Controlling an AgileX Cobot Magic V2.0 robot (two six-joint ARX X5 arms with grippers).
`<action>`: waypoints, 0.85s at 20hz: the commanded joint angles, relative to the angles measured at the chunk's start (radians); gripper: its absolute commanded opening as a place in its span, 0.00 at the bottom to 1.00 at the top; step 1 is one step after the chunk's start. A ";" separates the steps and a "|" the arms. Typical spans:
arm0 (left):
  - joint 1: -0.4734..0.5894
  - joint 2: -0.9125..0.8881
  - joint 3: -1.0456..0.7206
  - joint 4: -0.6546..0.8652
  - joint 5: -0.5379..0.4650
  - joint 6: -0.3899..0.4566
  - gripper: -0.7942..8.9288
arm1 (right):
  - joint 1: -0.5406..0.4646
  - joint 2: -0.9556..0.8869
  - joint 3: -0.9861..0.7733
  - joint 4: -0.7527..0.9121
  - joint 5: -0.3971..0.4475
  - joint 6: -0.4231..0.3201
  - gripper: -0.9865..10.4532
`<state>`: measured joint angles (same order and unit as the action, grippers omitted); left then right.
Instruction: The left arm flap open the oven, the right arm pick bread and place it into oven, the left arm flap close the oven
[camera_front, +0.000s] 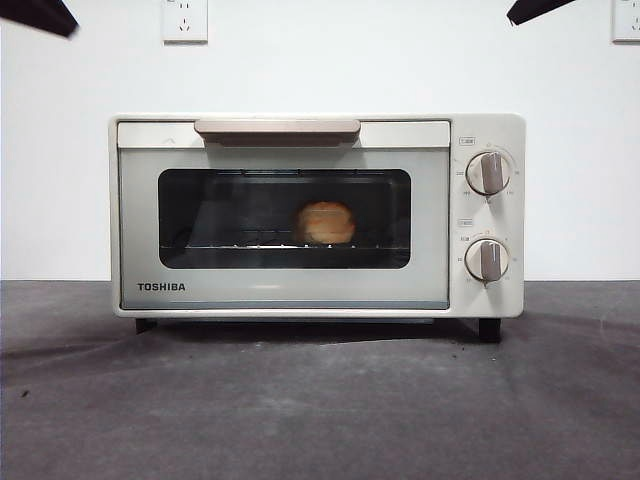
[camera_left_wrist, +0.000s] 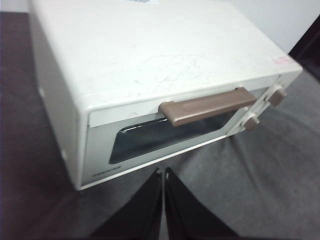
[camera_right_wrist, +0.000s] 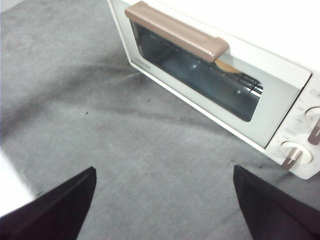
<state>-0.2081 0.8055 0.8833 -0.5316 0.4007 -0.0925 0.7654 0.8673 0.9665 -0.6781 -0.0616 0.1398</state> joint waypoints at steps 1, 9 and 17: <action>-0.018 -0.026 0.060 -0.098 -0.029 0.082 0.10 | 0.008 0.007 0.017 0.014 0.018 0.013 0.46; -0.027 -0.114 0.077 -0.143 -0.029 0.081 0.10 | 0.008 0.007 0.017 0.028 0.018 0.013 0.46; -0.027 -0.143 0.077 -0.143 -0.029 0.081 0.10 | 0.008 0.007 0.017 0.028 0.019 0.005 0.09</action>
<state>-0.2321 0.6586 0.9417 -0.6819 0.3717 -0.0238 0.7650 0.8673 0.9665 -0.6613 -0.0483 0.1417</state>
